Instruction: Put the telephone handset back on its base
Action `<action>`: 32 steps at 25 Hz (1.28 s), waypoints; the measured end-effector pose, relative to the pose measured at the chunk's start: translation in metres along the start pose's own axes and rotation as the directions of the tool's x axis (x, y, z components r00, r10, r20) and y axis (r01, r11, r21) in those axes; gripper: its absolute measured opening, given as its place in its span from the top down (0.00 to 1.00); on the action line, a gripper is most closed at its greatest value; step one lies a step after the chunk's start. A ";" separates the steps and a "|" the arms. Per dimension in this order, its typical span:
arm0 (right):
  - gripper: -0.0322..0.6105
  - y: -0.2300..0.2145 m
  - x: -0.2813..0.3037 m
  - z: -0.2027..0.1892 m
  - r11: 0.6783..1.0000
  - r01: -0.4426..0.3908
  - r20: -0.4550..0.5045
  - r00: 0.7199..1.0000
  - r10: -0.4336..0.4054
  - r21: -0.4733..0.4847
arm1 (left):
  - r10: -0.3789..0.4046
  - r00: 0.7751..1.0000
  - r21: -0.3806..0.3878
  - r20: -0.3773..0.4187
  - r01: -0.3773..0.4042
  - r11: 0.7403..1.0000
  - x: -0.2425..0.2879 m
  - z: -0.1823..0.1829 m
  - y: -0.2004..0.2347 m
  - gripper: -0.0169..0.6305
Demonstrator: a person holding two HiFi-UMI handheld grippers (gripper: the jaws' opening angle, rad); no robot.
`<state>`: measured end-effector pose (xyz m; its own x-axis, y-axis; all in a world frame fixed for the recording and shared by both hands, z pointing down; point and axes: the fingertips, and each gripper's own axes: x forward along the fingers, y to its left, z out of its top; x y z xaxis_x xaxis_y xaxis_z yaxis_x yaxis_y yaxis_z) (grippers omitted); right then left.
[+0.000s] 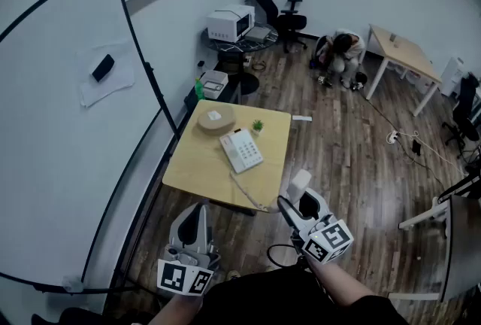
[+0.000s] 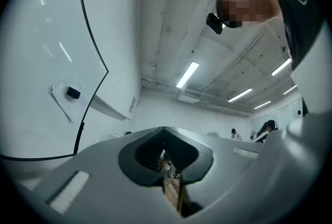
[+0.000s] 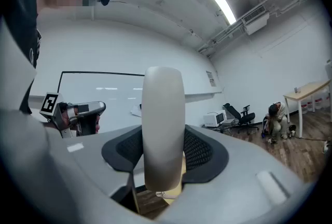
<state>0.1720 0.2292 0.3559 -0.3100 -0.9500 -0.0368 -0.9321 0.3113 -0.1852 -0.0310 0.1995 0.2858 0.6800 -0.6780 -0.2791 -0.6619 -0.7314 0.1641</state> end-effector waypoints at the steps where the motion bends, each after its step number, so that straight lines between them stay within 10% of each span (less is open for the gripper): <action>1: 0.60 0.001 0.001 0.000 1.000 -0.002 0.000 1.000 0.002 -0.002 | -0.001 1.000 0.000 0.001 0.001 1.000 0.000 0.001 0.000 0.97; 32: 0.61 -0.058 0.065 -0.020 0.996 -0.086 -0.057 0.995 0.086 0.006 | 0.169 0.985 0.128 -0.009 -0.167 0.978 0.054 -0.036 0.030 0.97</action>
<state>0.2024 0.1494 0.3845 -0.3995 -0.9167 0.0030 -0.9008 0.3919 -0.1870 -0.0025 0.1381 0.3097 0.5608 -0.7928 -0.2388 -0.8010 -0.5925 0.0860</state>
